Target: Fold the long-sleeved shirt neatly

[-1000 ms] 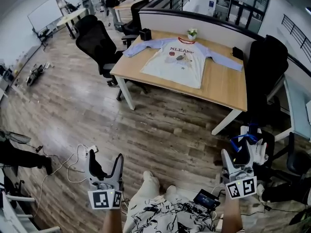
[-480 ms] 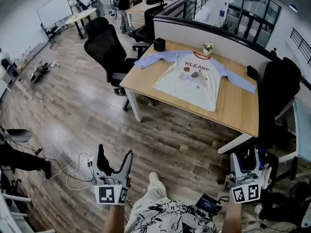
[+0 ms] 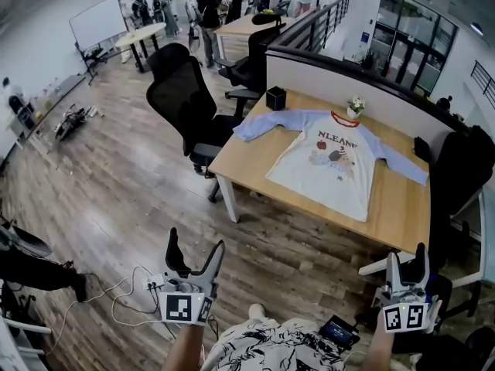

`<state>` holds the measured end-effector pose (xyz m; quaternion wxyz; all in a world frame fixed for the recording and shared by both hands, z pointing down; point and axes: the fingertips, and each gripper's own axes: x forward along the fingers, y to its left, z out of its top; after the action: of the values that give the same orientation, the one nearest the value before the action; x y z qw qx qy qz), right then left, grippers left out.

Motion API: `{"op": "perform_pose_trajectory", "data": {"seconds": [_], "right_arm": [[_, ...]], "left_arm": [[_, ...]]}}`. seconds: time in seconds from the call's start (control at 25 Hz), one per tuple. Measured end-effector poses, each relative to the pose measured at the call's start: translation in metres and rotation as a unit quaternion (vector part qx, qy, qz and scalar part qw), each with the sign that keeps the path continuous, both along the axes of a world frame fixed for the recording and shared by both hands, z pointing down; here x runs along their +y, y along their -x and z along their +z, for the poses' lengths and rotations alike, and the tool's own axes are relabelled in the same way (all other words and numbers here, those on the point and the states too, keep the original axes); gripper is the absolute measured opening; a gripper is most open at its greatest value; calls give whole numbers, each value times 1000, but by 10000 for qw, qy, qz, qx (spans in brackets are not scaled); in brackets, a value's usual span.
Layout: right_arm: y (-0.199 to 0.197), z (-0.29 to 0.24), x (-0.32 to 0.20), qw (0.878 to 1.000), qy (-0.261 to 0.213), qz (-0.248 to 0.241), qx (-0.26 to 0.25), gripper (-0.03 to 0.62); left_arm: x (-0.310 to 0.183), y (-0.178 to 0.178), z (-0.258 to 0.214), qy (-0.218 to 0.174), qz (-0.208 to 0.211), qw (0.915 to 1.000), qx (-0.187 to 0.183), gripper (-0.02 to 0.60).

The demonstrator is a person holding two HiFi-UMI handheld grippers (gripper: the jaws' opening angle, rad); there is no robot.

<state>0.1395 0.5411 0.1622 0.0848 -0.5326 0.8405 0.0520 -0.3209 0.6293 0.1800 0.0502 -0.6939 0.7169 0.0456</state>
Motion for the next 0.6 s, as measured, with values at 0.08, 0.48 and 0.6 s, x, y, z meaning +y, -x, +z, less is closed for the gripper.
{"op": "perform_pose_trajectory", "data": {"seconds": [0.08, 0.48, 0.6], "right_arm": [[8, 4, -13, 10000, 56, 56, 22, 375], [42, 29, -112, 9996, 278, -25, -42, 376], [52, 32, -160, 9996, 240, -134, -110, 376]], "left_arm": [[-22, 10, 4, 51, 88, 9999, -14, 449], [-126, 25, 28, 296, 288, 9991, 126, 453], [-166, 31, 30, 295, 230, 9991, 187, 453]]}}
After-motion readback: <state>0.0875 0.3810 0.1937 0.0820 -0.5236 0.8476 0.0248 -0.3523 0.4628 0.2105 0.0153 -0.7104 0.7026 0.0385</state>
